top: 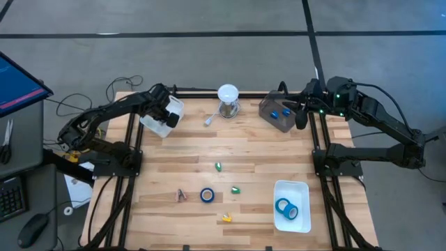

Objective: Pick and place Stapler, Stapler remover, tape
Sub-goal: Put the purple staple remover into the top white bin, then put the pink staple remover into the top white bin

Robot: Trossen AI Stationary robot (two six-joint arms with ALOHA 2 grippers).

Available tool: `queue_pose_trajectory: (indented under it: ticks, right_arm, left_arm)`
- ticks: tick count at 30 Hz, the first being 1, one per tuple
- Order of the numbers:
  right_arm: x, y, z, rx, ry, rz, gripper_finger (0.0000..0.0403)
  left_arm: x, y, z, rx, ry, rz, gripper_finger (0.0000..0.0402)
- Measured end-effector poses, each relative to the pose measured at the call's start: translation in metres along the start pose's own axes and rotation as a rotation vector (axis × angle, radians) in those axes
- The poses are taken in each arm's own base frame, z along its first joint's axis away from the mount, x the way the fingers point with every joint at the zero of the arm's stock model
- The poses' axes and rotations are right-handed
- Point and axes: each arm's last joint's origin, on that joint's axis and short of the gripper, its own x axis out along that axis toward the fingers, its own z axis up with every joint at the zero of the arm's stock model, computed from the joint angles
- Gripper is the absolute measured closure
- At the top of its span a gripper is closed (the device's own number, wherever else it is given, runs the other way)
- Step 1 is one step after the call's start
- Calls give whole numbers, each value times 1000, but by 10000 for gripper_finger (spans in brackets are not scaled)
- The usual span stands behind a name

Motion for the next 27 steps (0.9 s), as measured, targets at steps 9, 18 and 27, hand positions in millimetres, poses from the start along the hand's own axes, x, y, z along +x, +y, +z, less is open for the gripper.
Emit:
queue_pose_trajectory:
  ticks: [9,18,27]
  right_arm:
    - [0,0,0,0,0,0,284]
    - [0,0,0,0,0,1,284]
    - [0,0,0,0,0,1,284]
  left_arm:
    - [0,-1,5,-60,-49,-9,325]
    - [0,-1,5,-75,-55,-10,293]
    - [-21,-4,3,-44,-135,-79,325]
